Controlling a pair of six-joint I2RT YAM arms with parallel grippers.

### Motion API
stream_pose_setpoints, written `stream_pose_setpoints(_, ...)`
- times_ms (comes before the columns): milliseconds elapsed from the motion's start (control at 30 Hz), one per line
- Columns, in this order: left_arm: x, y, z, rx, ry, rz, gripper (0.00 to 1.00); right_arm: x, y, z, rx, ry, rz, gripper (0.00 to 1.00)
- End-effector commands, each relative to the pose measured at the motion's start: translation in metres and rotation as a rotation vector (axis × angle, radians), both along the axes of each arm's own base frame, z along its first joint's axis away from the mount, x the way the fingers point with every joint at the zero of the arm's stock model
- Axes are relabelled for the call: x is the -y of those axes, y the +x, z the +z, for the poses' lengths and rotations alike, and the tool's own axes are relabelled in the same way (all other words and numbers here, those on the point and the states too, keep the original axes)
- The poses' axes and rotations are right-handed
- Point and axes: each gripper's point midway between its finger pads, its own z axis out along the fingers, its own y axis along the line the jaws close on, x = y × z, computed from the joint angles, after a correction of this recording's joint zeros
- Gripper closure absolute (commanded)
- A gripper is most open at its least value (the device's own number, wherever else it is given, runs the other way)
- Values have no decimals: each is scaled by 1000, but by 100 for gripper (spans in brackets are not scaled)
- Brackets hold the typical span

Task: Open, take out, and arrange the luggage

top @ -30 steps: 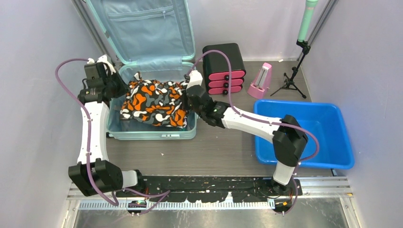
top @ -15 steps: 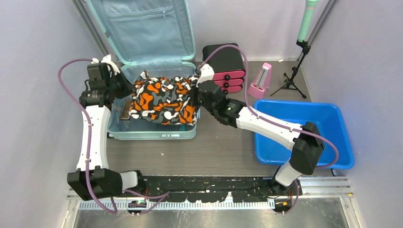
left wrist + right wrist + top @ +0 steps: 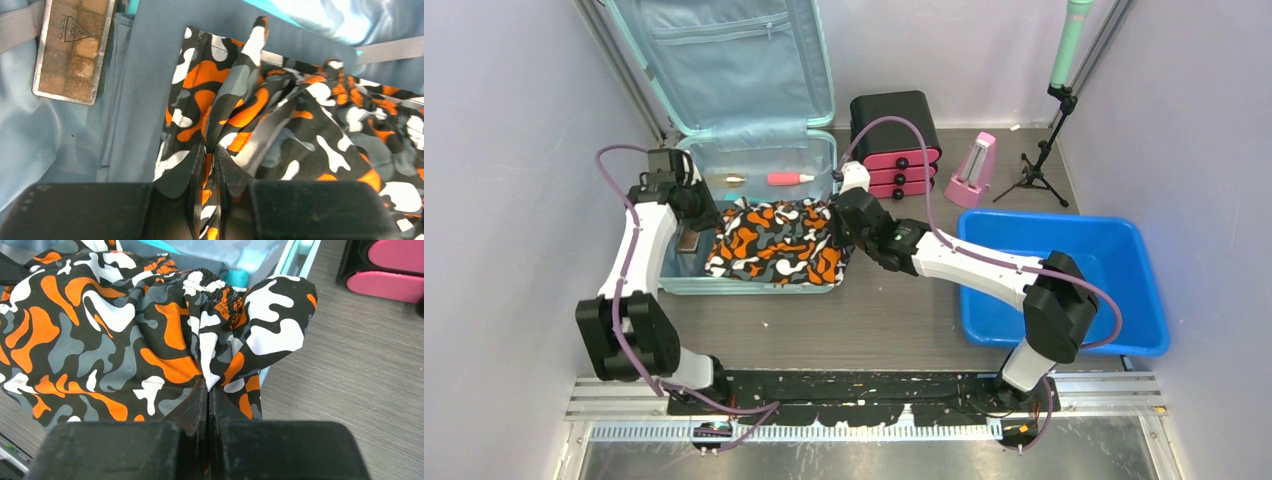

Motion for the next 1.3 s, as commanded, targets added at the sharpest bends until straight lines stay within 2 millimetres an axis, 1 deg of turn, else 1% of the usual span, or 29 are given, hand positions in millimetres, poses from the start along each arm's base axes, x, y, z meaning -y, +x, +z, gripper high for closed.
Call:
stream_pose_setpoints(0, -8, 9, -23, -31, 41, -36, 78, 16, 3, -5, -14, -24, -38, 100)
stream_pose_setpoints(67, 8, 13, -32, -22, -54, -115, 63, 21, 4, -8, -19, -27, -45, 100)
stream_pose_setpoints(100, 13, 13, -35, -23, -103, -133, 59, 23, 3, -10, -24, -28, -44, 100)
stream_pose_setpoints(133, 13, 11, -38, -40, -128, -132, 50, 25, 4, -11, -26, -28, -45, 100)
stream_pose_setpoints(167, 10, 9, -40, -52, -129, -131, 44, 26, 3, -13, -29, -31, -42, 100)
stream_pose_setpoints(200, 6, 7, -41, -62, -115, -132, 39, 27, 3, -15, -29, -34, -43, 100)
stream_pose_setpoints(233, 1, 5, -42, -68, -90, -129, 31, 28, 3, -18, -32, -38, -40, 100)
stream_pose_setpoints(300, -7, 2, -43, -71, -62, -120, 23, 29, 2, -21, -38, -42, -38, 100)
stream_pose_setpoints(367, -5, 1, -45, -68, -85, -121, 18, 29, 2, -23, -40, -34, -35, 100)
stream_pose_setpoints(433, 5, -1, -51, -90, -153, -129, 16, 27, 2, -21, -38, -18, -31, 100)
stream_pose_setpoints(500, 22, -2, -53, -94, -256, -160, 16, 25, 2, -20, -36, -8, -27, 100)
stream_pose_setpoints(533, 27, -4, -54, -96, -286, -164, 16, 25, 2, -20, -36, -8, -25, 100)
stream_pose_setpoints(600, 30, -5, -57, -104, -308, -163, 17, 25, 2, -19, -34, -7, -26, 100)
stream_pose_setpoints(700, 35, -5, -54, -87, -342, -170, 18, 25, 2, -18, -31, -2, -24, 100)
stream_pose_setpoints(767, 43, -2, -49, -63, -393, -177, 20, 24, 2, -18, -30, -1, -25, 100)
stream_pose_setpoints(833, 48, 0, -45, -51, -435, -182, 29, 24, 3, -17, -29, 0, -25, 100)
stream_pose_setpoints(900, 51, 1, -39, -48, -451, -185, 45, 24, 3, -16, -26, 0, -28, 100)
stream_pose_setpoints(967, 50, 1, -30, -32, -444, -178, 65, 25, 4, -15, -19, -2, -31, 100)
stream_pose_setpoints(1067, 50, 2, -12, 30, -427, -172, 87, 25, 7, -12, -11, -1, -36, 100)
stream_pose_setpoints(1133, 46, 1, -1, 59, -388, -159, 100, 23, 7, -10, -11, 8, -36, 100)
stream_pose_setpoints(1267, 35, -4, 14, 91, -268, -139, 100, 22, 9, -8, -25, 35, -51, 100)
